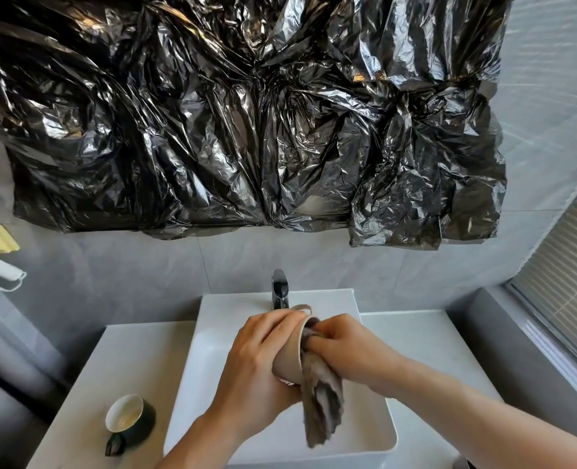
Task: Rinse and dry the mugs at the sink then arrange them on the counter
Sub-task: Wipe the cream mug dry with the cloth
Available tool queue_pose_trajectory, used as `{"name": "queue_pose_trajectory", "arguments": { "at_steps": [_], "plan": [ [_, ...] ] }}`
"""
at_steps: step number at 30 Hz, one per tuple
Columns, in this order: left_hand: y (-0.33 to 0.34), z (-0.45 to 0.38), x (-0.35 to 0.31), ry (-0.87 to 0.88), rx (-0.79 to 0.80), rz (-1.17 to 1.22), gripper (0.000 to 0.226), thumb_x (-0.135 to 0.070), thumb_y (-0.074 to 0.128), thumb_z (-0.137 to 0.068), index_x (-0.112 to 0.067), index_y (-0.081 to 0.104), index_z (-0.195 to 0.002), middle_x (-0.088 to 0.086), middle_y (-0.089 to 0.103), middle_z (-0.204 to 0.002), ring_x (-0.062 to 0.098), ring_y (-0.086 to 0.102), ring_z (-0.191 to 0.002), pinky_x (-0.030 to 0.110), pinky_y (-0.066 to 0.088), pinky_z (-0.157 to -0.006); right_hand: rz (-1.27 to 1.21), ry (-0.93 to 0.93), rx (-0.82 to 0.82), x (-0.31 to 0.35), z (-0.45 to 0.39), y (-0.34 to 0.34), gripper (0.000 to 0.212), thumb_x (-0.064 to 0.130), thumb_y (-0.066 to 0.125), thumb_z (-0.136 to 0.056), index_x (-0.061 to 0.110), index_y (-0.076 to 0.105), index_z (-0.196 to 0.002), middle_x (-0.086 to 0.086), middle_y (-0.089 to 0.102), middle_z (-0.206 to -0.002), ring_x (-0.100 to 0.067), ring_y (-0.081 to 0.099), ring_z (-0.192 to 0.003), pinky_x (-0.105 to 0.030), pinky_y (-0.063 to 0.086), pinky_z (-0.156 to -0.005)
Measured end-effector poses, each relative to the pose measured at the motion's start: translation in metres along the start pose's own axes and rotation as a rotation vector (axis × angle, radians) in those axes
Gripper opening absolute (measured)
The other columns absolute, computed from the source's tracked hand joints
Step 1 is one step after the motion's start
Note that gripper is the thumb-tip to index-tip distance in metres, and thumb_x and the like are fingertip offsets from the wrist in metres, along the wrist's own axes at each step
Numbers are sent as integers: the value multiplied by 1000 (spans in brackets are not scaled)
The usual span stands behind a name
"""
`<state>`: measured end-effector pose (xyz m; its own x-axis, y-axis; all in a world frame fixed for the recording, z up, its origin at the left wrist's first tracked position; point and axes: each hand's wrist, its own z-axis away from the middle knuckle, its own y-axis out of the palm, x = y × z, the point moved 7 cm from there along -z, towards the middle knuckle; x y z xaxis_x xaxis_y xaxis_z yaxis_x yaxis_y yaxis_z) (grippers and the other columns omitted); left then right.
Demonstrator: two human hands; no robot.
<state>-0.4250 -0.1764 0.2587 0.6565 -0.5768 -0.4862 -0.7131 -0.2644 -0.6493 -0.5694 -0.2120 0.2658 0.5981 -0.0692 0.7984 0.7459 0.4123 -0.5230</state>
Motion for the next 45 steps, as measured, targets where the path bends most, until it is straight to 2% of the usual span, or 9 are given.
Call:
{"name": "queue_pose_trajectory", "arguments": {
  "at_steps": [4, 9, 13, 18, 25, 32, 38, 41, 45],
  "plan": [
    [3, 2, 3, 14, -4, -5, 83, -42, 91, -71, -22, 59, -145, -16, 54, -145, 10, 54, -129, 36, 53, -100, -380, 215, 130, -13, 7, 11, 27, 24, 56, -103, 3, 74, -100, -11, 78, -92, -24, 76, -87, -33, 62, -74],
    [4, 3, 3, 7, 4, 3, 61, -36, 63, -89, -29, 54, -149, -22, 50, -145, 7, 49, -132, 35, 50, -105, -476, 395, 323, -18, 16, 25, 33, 39, 70, -73, 15, 69, -96, -15, 64, -98, -31, 54, -92, -39, 36, -81],
    [-2, -1, 5, -44, 16, 16, 62, -45, 58, -88, -33, 54, -148, -34, 42, -145, 5, 47, -134, 27, 46, -109, -518, 313, 373, -14, 15, 29, 23, 30, 65, -83, 11, 74, -91, -5, 71, -83, -22, 56, -74, -30, 40, -64],
    [-9, -2, 19, -44, -4, -23, 86, -45, 89, -68, -26, 57, -146, -19, 52, -144, 10, 51, -131, 28, 50, -104, -551, 46, 355, -4, 13, 21, 16, 10, 59, -83, 10, 73, -92, -10, 71, -88, -23, 67, -83, -31, 52, -76],
    [-14, -1, 41, -131, -48, 22, 104, -31, 101, -49, -25, 60, -144, -22, 52, -141, 10, 53, -129, 23, 47, -103, 32, -229, 101, 1, 17, 9, 19, 14, 55, -96, 25, 70, -102, -1, 75, -92, -17, 70, -86, -35, 57, -87],
    [-4, 1, 20, -43, 19, 19, 88, -51, 85, -69, -28, 54, -148, -25, 46, -145, 4, 47, -133, 11, 42, -106, -276, 132, 358, -4, 16, 21, 24, 32, 62, -101, 19, 76, -115, -6, 79, -114, -21, 75, -108, -33, 59, -96],
    [-6, 2, 27, -95, 5, 30, 96, -41, 97, -58, -25, 58, -145, -20, 52, -143, 8, 51, -131, 14, 44, -105, 168, -188, 197, 16, 14, 7, 27, 22, 62, -94, 21, 54, -68, 10, 51, -63, -8, 46, -61, -22, 41, -61],
    [-15, 1, 38, -142, -39, 43, 99, -36, 100, -52, -28, 60, -142, -24, 53, -139, 10, 54, -128, 17, 46, -102, 709, -543, -26, 25, 22, 7, 10, 19, 50, -85, 29, 51, -87, 9, 60, -76, -17, 48, -72, -28, 39, -59],
    [-25, 2, 44, -211, -99, 115, 91, -36, 102, -51, -35, 64, -134, -22, 58, -135, 15, 60, -123, 24, 49, -97, 816, -544, -164, 9, 11, -11, 46, 22, 49, -86, 46, 53, -125, 31, 70, -114, -12, 66, -98, -28, 51, -70]
  ]
}}
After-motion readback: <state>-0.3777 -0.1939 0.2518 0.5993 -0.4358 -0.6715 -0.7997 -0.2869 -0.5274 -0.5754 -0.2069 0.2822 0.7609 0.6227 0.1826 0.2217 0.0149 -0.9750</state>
